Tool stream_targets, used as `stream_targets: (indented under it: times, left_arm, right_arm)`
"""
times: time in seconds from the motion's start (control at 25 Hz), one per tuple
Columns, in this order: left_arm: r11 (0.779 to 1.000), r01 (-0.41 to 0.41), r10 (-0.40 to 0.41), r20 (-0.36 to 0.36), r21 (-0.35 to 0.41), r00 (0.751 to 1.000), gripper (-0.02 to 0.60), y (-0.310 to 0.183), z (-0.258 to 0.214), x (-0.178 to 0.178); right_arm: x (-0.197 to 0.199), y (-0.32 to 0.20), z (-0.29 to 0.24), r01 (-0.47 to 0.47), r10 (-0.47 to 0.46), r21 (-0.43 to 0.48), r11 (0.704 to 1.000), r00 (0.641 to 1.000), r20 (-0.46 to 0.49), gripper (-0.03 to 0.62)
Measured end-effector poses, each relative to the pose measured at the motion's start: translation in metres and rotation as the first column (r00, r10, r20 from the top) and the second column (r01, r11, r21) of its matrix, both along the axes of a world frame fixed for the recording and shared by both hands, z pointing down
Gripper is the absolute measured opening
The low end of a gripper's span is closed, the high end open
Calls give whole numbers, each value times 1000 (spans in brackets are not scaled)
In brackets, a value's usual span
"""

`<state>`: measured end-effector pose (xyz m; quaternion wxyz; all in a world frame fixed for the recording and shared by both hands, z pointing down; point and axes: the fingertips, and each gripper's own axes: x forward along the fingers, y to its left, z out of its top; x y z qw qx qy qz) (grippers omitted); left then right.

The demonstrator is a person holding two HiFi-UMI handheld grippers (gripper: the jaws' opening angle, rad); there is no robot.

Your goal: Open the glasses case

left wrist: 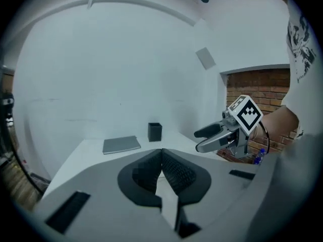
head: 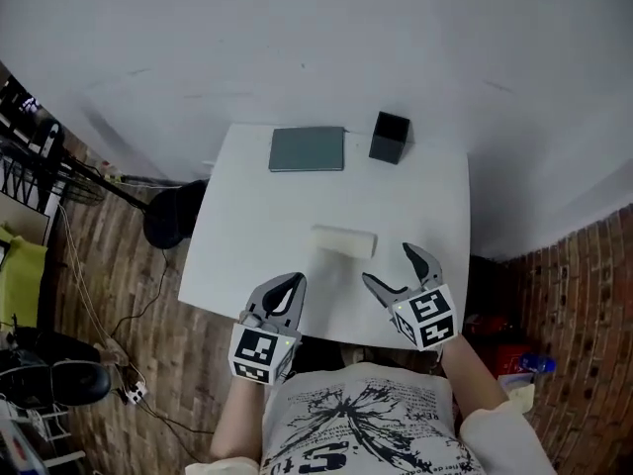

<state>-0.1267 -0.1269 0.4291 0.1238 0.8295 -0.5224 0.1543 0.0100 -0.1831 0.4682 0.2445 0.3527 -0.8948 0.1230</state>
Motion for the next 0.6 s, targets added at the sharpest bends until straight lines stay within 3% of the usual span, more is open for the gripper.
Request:
stream_targets:
  times: [0.2, 0.36, 0.6]
  left_arm:
    - [983, -119, 122, 14, -143, 992, 14, -39, 63, -2]
    - [944, -191, 204, 21, -270, 979, 14, -53, 117, -1]
    - [891, -226, 245, -2, -395, 969, 14, -74, 174, 8]
  right_arm:
    - [-7, -28, 53, -36, 23, -119, 992, 994, -110, 400]
    - [-16, -39, 91, -15, -24, -197, 980, 980, -196, 399]
    - [-29, -47, 132, 21, -96, -254, 967, 952, -289, 376]
